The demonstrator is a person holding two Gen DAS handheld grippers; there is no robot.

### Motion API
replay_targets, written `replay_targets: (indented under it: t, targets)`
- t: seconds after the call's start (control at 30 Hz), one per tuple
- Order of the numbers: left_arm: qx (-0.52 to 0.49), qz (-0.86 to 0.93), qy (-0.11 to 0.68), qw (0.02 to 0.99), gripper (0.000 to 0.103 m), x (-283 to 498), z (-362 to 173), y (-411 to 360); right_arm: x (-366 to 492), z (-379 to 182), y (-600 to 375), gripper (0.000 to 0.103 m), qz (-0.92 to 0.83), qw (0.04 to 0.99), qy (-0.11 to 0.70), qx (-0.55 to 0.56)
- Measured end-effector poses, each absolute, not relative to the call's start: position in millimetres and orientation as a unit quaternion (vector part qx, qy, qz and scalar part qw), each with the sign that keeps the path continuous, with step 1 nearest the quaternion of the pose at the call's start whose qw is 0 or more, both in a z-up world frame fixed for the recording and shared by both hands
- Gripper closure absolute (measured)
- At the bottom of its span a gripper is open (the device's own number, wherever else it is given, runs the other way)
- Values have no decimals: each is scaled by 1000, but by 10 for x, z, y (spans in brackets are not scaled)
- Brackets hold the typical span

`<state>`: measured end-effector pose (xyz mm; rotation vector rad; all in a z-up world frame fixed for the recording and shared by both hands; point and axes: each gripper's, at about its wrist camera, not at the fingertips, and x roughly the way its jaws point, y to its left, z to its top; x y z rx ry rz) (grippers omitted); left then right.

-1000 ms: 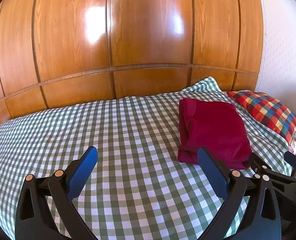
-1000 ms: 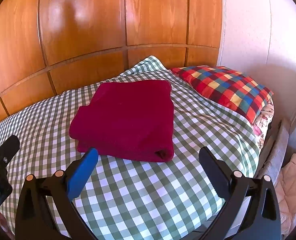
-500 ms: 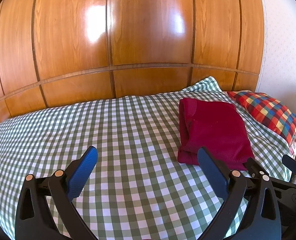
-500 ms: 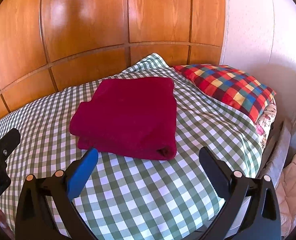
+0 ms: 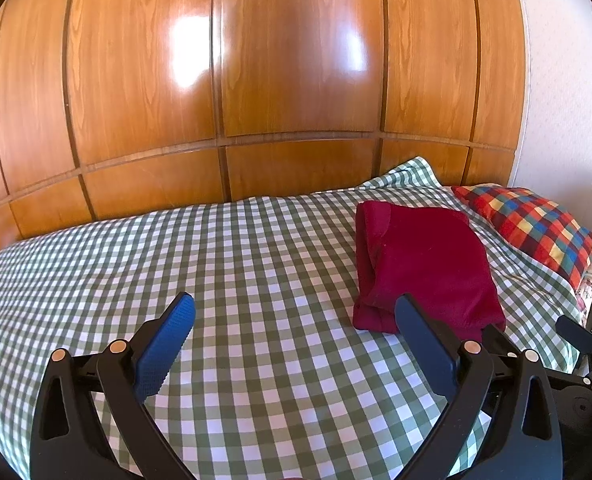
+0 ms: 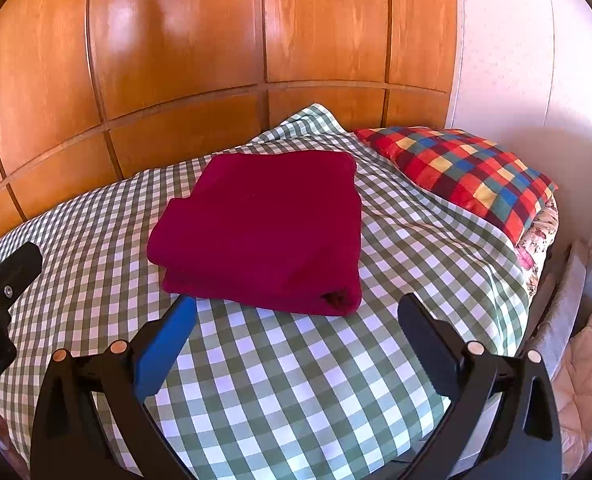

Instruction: Fold small clothes

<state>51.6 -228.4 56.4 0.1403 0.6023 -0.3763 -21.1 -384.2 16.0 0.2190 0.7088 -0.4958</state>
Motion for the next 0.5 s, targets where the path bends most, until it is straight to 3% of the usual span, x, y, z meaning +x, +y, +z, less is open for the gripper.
replay_targets:
  t: [0.5]
  targets:
    - [63,-194,285,937,4,466,639,-2259,-186,140,-3820,2,-237,902,345,107]
